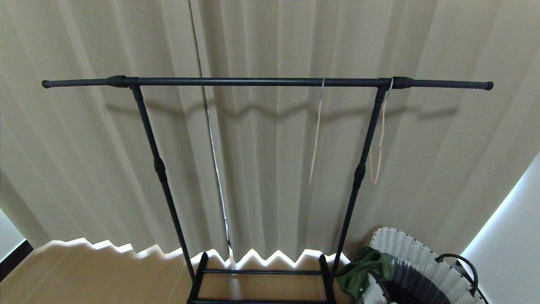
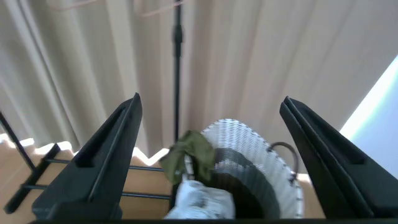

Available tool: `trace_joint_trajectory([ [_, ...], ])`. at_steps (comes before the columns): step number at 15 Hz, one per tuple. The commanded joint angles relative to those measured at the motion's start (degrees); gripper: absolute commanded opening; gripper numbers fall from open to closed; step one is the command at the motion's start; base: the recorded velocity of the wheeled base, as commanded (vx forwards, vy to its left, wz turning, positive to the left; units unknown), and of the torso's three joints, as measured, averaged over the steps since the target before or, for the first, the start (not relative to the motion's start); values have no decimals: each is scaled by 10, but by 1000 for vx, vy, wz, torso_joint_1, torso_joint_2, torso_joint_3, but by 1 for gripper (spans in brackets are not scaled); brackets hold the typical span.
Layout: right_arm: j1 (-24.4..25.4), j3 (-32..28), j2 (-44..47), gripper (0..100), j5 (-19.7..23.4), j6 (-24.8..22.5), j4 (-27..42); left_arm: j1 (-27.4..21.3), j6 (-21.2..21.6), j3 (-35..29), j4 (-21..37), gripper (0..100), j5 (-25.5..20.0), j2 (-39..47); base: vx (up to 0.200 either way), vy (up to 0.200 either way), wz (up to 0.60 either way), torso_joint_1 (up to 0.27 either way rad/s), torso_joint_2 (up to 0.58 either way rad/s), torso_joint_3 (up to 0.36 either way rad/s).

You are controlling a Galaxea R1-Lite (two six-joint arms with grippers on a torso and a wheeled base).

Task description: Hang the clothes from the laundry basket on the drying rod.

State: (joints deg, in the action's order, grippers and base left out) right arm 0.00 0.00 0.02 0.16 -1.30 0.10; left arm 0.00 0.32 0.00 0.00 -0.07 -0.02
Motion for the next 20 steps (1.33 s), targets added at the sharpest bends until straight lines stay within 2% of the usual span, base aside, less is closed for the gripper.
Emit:
trace_joint_trajectory([
  [1, 0, 0, 0, 100, 0, 0, 0, 0, -1, 0, 0, 100, 0, 0, 0, 0, 0, 0, 0, 0],
  [15, 0, 0, 0, 100, 0, 0, 0, 0, -2, 0, 0, 100, 1, 0, 0, 0, 0, -2, 5, 3],
  [20, 0, 0, 1, 100, 0, 1, 0, 0, -2, 0, 0, 100, 1, 0, 0, 0, 0, -151, 409, 246],
])
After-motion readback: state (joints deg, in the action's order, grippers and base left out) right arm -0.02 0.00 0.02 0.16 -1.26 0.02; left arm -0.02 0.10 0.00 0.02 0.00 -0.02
